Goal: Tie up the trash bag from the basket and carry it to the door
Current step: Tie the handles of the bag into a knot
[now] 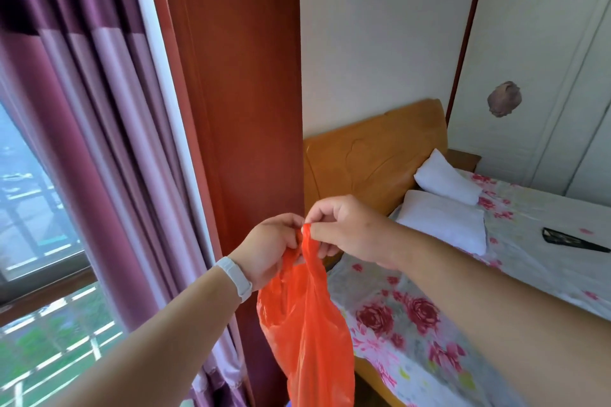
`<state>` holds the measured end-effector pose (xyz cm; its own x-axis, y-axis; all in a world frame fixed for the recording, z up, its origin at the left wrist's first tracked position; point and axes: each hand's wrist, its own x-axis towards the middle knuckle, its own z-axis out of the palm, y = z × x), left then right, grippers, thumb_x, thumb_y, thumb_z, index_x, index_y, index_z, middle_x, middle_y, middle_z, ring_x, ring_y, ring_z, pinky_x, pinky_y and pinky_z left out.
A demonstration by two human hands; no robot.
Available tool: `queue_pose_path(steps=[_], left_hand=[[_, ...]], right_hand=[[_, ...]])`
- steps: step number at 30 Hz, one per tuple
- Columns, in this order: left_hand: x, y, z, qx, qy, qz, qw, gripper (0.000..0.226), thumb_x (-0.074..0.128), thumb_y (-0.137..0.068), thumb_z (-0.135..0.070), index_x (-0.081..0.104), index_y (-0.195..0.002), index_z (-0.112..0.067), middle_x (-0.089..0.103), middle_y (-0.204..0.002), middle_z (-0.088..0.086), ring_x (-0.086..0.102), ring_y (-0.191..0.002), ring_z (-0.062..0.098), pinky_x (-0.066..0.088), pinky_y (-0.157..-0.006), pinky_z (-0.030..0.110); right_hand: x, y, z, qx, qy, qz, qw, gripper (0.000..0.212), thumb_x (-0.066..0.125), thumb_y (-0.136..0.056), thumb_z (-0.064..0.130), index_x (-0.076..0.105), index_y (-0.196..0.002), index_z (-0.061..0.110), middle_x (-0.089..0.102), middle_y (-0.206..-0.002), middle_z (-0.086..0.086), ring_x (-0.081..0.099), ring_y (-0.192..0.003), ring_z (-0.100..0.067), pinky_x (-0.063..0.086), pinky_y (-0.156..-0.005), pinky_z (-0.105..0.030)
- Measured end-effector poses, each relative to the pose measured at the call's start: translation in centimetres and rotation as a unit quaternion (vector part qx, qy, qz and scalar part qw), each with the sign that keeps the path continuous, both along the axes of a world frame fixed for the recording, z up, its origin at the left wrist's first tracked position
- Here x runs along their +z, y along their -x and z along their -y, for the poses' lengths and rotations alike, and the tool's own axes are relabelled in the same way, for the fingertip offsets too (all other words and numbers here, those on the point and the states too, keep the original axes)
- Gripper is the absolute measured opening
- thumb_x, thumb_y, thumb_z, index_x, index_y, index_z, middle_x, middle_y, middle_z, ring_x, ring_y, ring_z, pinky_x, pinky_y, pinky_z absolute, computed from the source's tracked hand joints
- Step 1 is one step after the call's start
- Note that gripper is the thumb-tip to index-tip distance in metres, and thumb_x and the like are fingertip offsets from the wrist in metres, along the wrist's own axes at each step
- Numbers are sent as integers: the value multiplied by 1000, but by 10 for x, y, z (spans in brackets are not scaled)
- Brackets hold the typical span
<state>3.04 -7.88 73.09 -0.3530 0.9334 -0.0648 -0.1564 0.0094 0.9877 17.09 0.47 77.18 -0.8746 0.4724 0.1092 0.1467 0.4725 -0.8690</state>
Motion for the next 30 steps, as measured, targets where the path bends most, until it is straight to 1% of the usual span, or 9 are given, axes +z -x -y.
queue_pose_path(steps=[3,5,9,12,16,19,23,27,30], left_hand=[[2,-3,3,-81,-13,9,997,36,36,-63,17,63,-83,5,64,-85,28,65,-78,38,54,-71,42],[2,-2,4,-104,-1,16,994,42,32,-60,15,62,-87,2,65,-86,32,65,-81,44,53,-77,48],[5,5,9,-122,4,1,992,44,34,-54,10,52,-94,-1,65,-84,33,64,-81,45,52,-76,52],[8,11,13,-137,9,-27,990,52,40,-62,9,47,-112,1,66,-86,31,65,-81,43,52,-73,49],[10,11,12,-113,-22,-44,992,21,50,-82,7,42,-95,-7,66,-79,29,66,-68,36,54,-66,43],[7,11,10,-113,-31,-33,993,23,48,-89,4,38,-76,-12,64,-73,24,65,-59,33,51,-58,35],[9,22,12,-144,-31,-4,989,27,52,-84,0,33,-72,-16,62,-69,21,64,-57,32,48,-56,33],[16,37,14,-126,-18,-12,992,25,48,-87,1,34,-77,-16,62,-70,19,63,-57,31,38,-45,27],[20,44,12,-106,-8,-34,994,19,49,-88,2,38,-85,-13,63,-71,20,63,-59,33,43,-55,36]], right_hand=[[14,10,1,-38,-27,-25,999,12,59,-91,5,67,-82,5,73,-79,-22,66,-61,-19,56,-60,-33],[19,17,-2,-80,-43,-47,995,12,58,-90,7,66,-82,2,73,-75,-20,65,-58,-18,55,-58,-32],[23,30,-12,-142,-35,-52,988,15,58,-87,14,68,-79,5,69,-66,-5,66,-55,-12,53,-55,-28],[19,41,-18,-160,-12,-42,986,17,60,-86,17,67,-72,13,68,-66,-3,66,-55,-12,52,-52,-25],[4,54,-37,-188,47,1,981,8,62,-86,18,69,-85,14,68,-71,-4,66,-61,-15,50,-53,-25],[-17,60,-45,-132,176,58,974,9,61,-87,12,69,-90,10,67,-76,-6,65,-65,-17,50,-62,-29],[-40,61,-38,29,333,69,940,26,41,-97,12,59,-84,-1,61,-52,-11,64,-50,-24,49,-59,-31],[-48,67,-37,107,341,79,931,51,38,-100,8,62,-55,8,64,-54,-11,61,-54,-22,47,-65,-35],[-45,70,-39,136,320,81,934,44,41,-93,0,62,-56,11,65,-62,-11,59,-62,-24,46,-72,-39]])
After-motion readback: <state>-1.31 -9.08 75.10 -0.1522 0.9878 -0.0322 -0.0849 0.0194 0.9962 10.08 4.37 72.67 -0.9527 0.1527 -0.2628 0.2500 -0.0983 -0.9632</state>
